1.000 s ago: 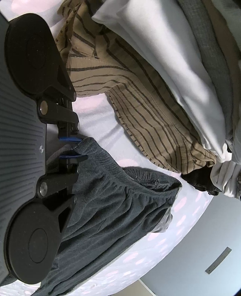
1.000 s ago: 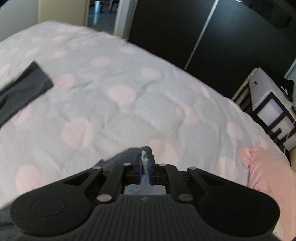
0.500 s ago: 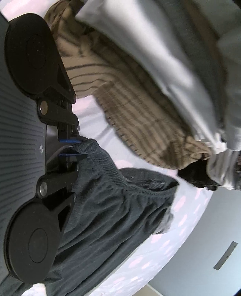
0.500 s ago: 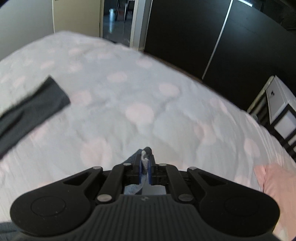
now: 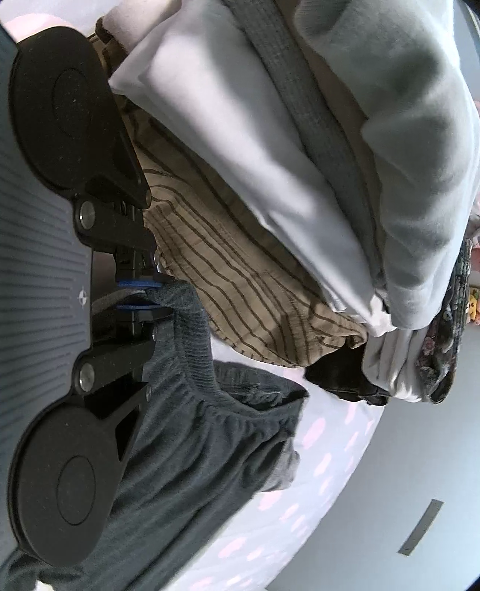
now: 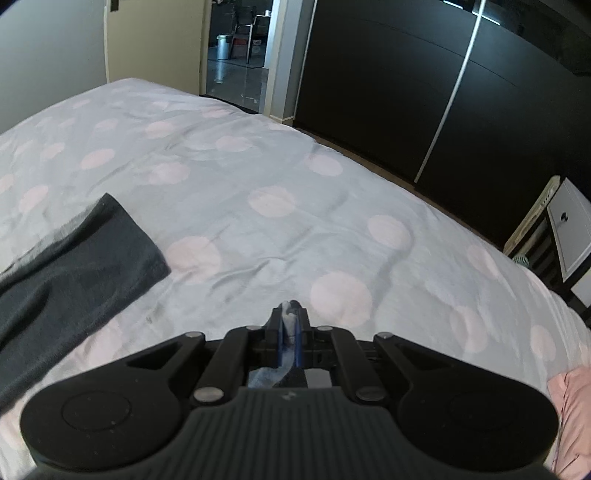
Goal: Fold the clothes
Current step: 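Pull the waistband with the left gripper to straighten the garment flat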
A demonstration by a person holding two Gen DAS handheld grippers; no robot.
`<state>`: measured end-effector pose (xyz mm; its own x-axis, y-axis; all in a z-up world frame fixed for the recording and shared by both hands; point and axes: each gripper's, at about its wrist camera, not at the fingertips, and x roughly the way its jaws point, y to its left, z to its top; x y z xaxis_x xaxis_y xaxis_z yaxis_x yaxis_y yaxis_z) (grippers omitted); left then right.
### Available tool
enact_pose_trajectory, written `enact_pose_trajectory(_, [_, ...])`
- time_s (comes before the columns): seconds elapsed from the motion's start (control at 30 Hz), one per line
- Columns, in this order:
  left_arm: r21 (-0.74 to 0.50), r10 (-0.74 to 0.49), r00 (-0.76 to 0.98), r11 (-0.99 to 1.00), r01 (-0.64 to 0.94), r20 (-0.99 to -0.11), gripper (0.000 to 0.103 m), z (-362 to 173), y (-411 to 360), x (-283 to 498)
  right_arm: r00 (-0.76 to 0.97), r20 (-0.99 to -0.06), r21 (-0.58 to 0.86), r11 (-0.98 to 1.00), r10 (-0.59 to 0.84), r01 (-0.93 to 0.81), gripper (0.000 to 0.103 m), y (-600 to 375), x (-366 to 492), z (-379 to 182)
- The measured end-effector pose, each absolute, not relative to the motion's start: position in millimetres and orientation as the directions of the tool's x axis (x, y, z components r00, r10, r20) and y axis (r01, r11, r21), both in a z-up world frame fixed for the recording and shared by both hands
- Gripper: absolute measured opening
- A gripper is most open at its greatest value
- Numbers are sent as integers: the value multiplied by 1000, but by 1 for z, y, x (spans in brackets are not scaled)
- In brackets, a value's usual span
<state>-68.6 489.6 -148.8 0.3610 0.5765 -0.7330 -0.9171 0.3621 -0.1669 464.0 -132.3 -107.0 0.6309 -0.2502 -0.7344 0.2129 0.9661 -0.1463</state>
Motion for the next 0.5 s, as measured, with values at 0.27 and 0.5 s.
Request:
enact_pose_trajectory(0.27, [-243, 629, 460, 403, -882, -627, 9, -86, 491, -67, 768, -636, 54, 988, -78, 145, 7, -126, 463, -15])
enact_pose_trajectory(0.5, [-237, 552, 452, 418, -877, -701, 9, -62, 509, -78, 837, -547, 142, 983, -19, 115, 7, -153, 428, 35])
